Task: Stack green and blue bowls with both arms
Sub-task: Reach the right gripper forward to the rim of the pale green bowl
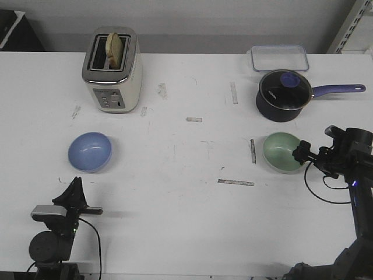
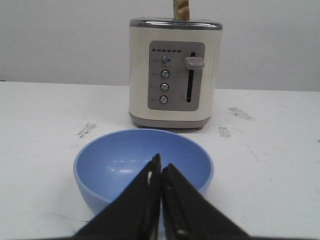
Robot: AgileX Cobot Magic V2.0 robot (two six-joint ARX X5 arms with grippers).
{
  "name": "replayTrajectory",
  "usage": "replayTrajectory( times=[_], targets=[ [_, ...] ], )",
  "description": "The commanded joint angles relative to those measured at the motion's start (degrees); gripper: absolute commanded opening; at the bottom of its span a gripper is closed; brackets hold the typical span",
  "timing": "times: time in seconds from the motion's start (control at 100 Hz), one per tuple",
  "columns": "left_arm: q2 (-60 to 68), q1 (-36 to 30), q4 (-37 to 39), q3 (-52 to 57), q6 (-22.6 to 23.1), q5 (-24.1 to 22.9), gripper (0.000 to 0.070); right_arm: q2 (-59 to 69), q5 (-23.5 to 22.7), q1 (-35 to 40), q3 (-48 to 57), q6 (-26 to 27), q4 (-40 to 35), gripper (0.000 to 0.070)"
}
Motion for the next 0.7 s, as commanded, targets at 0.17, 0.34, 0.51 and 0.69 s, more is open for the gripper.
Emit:
replayTrajectory(
  times=[0.17, 0.34, 0.51, 0.69],
  targets=[
    [-0.11, 0.09, 0.85, -1.25, 0.46, 0.11, 0.0001, 5.53, 2.45, 1.79, 1.03, -1.09, 0.96, 0.0434],
    [-0.11, 0.09, 0.85, -1.25, 0.46, 0.13, 0.0001, 5.75, 2.97, 2.45, 1.03, -1.03, 2.93, 0.0226],
    [-0.11, 0.09, 0.85, -1.25, 0.46, 0.11, 0.0001, 5.60, 2.99, 2.86, 1.03, -1.05, 3.08, 0.0058],
    [-0.11, 0.09, 0.85, -1.25, 0.46, 0.11, 0.0001, 4.09, 3.02, 3.19, 1.07, -1.03, 3.04, 0.0010]
  ],
)
